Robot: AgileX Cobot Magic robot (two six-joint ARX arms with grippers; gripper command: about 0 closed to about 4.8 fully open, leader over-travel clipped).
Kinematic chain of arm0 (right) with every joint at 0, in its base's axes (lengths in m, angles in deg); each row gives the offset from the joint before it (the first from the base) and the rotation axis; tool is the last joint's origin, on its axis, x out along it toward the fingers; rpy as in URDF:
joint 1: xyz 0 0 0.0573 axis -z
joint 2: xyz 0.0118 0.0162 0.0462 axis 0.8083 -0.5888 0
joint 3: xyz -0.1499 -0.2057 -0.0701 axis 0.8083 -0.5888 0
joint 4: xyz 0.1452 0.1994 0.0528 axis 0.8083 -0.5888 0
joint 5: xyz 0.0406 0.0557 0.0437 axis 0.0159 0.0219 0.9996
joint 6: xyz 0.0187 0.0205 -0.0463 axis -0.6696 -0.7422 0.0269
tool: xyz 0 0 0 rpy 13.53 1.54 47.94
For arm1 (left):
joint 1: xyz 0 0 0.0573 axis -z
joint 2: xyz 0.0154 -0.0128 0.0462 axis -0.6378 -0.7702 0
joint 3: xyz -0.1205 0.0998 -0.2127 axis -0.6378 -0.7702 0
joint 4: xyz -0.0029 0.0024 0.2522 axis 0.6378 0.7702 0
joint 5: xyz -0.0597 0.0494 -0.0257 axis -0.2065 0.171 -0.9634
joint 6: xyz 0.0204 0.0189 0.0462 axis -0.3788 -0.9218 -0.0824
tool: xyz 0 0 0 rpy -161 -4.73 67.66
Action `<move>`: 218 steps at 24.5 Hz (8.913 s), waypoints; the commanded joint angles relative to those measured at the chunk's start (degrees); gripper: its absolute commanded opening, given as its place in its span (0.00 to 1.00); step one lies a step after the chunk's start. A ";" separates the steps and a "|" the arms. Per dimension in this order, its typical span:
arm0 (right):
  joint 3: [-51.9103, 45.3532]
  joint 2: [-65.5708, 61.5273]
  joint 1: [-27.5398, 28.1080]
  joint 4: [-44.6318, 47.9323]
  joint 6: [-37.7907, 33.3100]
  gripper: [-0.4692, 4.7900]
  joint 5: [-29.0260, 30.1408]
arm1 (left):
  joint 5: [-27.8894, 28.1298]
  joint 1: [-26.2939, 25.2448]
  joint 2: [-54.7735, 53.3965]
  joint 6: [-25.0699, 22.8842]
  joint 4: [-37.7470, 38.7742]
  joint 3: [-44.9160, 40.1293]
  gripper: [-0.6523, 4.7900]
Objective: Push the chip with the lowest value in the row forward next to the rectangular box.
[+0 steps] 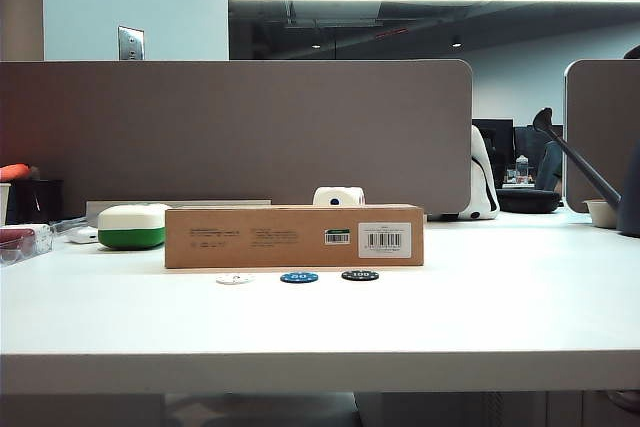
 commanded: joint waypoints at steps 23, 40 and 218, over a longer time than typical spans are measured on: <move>-0.28 0.02 0.00 0.76 -0.96 0.07 0.48 | -0.22 23.43 -21.38 -0.02 5.95 14.43 0.11; -0.15 0.02 0.00 2.49 -28.22 0.07 15.43 | -0.04 25.07 -57.88 -0.02 5.42 30.60 0.11; 85.48 -122.70 -35.39 -6.51 -15.56 0.07 12.04 | -1.27 27.56 -57.72 -0.02 4.63 31.17 0.11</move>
